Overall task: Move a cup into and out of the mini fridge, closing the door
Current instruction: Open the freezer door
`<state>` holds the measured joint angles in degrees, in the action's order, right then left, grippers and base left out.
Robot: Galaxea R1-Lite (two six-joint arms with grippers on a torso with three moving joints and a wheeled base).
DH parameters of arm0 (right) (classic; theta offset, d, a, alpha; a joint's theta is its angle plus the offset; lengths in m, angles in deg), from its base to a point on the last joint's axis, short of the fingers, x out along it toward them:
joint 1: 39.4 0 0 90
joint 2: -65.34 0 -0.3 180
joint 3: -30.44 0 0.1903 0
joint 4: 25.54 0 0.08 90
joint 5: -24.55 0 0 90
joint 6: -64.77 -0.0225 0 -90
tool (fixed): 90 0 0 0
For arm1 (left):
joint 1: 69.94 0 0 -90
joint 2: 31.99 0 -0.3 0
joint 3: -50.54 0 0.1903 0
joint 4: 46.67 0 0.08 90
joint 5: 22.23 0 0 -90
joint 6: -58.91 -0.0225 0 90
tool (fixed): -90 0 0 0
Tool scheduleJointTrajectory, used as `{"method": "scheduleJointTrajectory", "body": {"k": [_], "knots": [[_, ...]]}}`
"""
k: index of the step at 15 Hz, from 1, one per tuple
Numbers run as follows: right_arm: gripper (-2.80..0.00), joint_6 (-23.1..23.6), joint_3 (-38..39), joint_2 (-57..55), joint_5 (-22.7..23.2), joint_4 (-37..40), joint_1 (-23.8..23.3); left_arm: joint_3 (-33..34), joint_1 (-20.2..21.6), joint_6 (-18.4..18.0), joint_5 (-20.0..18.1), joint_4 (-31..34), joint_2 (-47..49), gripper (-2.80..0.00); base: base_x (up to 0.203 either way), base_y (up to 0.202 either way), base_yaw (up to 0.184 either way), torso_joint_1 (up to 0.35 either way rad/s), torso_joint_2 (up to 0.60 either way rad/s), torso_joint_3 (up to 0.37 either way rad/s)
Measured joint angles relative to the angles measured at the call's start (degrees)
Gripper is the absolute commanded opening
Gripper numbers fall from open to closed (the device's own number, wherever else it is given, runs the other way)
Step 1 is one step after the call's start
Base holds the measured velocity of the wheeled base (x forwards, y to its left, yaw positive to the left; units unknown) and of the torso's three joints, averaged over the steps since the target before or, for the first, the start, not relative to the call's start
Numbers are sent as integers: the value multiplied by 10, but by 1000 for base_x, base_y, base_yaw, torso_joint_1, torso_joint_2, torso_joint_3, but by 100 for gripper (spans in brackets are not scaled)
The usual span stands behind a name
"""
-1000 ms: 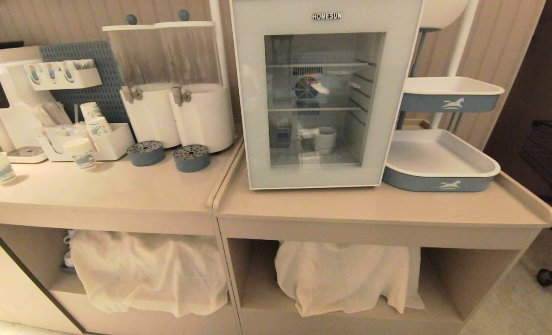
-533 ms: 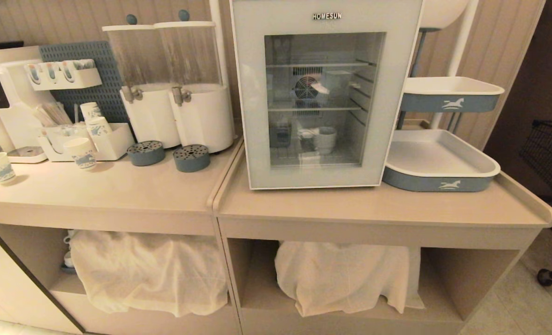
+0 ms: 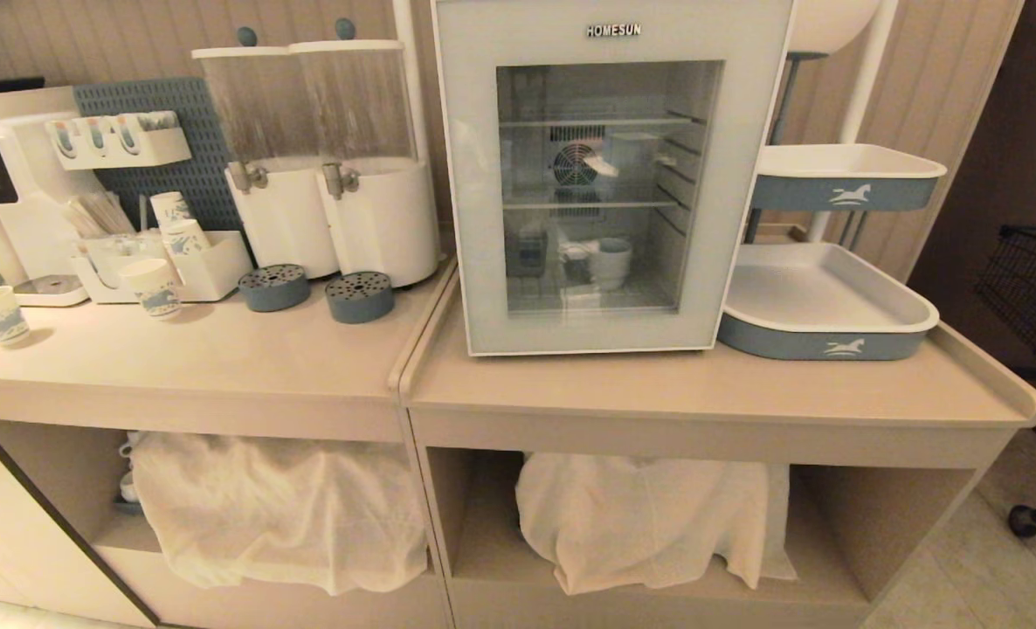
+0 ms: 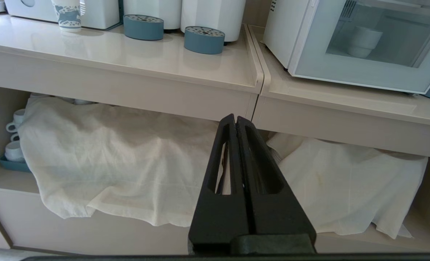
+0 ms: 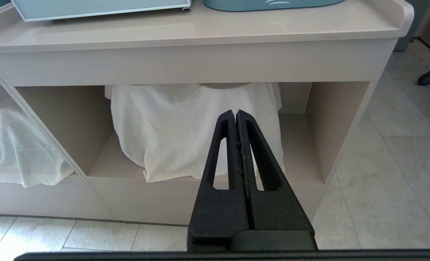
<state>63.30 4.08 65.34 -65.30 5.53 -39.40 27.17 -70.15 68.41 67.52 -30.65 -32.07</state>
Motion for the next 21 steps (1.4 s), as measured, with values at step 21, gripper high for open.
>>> {"method": "scheduleJointTrajectory", "body": {"k": [21], "knots": [[-280, 0, 0, 0, 0, 0, 0, 0, 0, -2, 0, -1, 0, -280, 47, 0, 0, 1, 0, 1]]}}
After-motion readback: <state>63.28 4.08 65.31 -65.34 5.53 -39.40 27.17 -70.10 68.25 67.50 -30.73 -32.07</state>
